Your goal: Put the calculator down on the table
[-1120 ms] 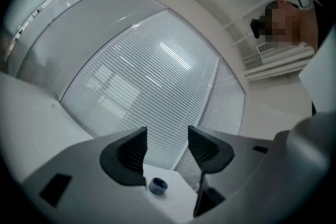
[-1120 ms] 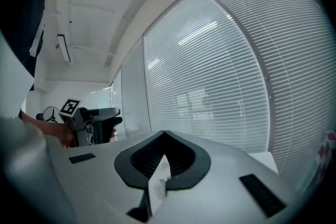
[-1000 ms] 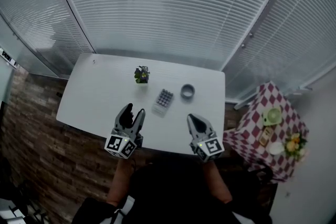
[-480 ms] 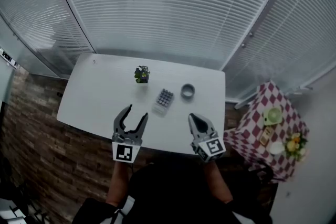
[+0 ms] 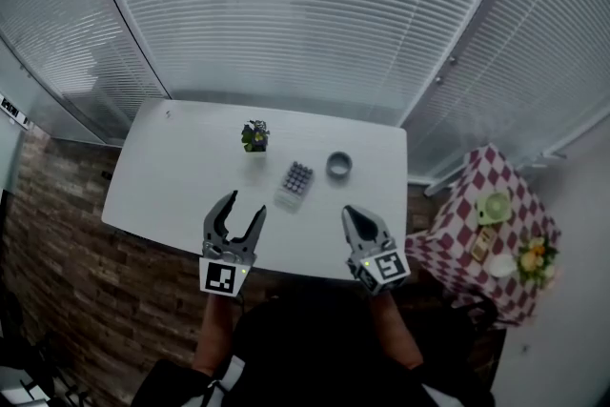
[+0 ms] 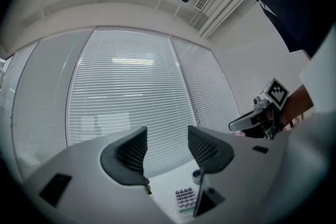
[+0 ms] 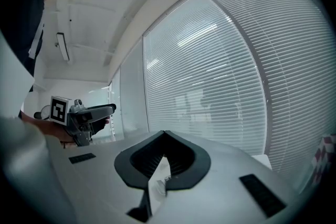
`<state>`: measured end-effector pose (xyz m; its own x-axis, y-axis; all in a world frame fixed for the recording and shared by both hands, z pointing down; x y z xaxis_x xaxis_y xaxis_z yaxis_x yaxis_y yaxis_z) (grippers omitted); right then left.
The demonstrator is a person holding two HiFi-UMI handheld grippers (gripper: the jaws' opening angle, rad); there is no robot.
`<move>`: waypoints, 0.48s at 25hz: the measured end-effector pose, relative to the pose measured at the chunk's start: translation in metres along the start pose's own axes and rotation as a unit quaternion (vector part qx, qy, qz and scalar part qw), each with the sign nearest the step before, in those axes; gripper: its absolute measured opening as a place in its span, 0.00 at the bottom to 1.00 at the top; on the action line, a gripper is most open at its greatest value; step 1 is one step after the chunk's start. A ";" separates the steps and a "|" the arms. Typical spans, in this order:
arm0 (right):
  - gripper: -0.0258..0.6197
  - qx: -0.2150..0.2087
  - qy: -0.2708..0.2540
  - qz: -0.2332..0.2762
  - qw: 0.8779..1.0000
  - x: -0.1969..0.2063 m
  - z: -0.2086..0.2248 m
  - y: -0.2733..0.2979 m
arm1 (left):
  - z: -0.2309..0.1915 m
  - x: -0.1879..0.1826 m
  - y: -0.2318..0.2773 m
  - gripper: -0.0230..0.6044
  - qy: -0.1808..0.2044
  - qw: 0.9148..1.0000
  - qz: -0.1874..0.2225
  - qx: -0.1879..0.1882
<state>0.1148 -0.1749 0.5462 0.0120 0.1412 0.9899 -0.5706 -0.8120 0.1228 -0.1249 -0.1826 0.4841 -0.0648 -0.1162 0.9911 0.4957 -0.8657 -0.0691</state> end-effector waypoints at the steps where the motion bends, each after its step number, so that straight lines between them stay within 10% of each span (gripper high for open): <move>1: 0.05 -0.002 0.000 0.002 1.000 0.001 0.000 0.000 | 0.000 0.000 0.000 0.39 0.002 1.000 0.002 0.002; 12: 0.05 0.005 -0.007 0.006 1.000 -0.003 0.001 0.004 | 0.000 0.001 0.001 0.33 -0.016 1.000 0.006 0.007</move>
<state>0.1138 -0.1792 0.5437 0.0166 0.1241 0.9921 -0.5626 -0.8191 0.1119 -0.1243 -0.1838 0.4853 -0.0324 -0.1105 0.9934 0.5081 -0.8577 -0.0788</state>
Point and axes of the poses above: the fingertips, and each gripper's own axes: y forward along the fingers, z to its right, x out of its underside, the point moved 4 cm from there along -y, backward along the fingers, and after that the axes turned 3 degrees about -y, right-handed, at the moved point
